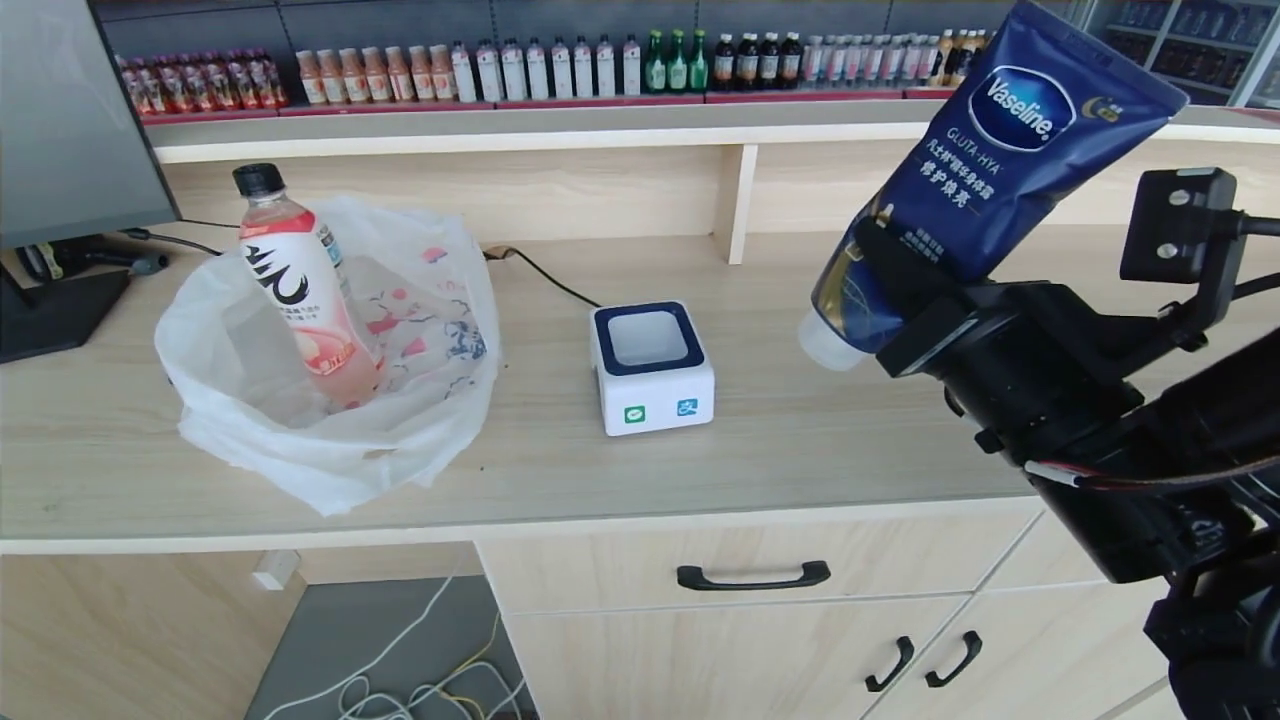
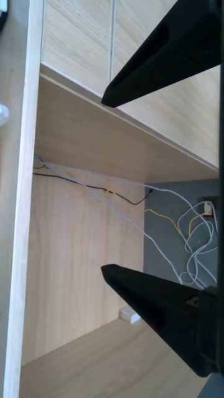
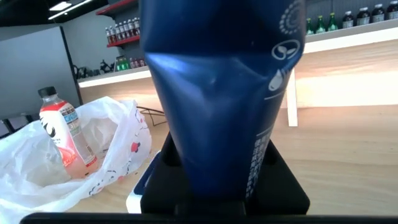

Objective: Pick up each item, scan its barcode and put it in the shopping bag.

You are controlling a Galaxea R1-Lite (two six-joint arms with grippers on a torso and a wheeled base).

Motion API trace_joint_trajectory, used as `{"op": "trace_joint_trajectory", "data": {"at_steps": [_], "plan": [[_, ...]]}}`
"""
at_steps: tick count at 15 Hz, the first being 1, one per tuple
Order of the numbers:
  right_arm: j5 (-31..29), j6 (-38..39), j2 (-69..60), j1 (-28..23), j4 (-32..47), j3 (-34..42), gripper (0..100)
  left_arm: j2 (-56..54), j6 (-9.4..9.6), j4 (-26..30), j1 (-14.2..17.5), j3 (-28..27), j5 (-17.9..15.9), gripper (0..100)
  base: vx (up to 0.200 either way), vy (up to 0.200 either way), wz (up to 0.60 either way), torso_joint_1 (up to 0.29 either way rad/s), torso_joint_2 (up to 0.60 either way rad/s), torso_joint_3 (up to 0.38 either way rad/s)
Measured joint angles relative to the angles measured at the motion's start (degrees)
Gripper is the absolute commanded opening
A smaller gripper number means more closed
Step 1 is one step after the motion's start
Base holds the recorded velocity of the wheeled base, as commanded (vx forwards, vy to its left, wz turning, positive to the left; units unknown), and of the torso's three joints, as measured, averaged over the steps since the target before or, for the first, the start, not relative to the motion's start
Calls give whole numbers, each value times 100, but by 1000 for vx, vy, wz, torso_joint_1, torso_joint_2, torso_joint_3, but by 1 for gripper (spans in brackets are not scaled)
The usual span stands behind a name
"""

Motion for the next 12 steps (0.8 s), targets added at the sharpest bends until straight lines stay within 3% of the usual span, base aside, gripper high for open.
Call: {"op": "trace_joint_trajectory", "data": {"at_steps": [7,12], "plan": [[-1,-6,-94,13,-6,188,0,0,-7,0,0,0,-2,100,0,200,0,0,0,0],[10,-2,-132,20,-1,224,0,0,24,-10,0,0,0,100,0,0,0,0,0,0]]}}
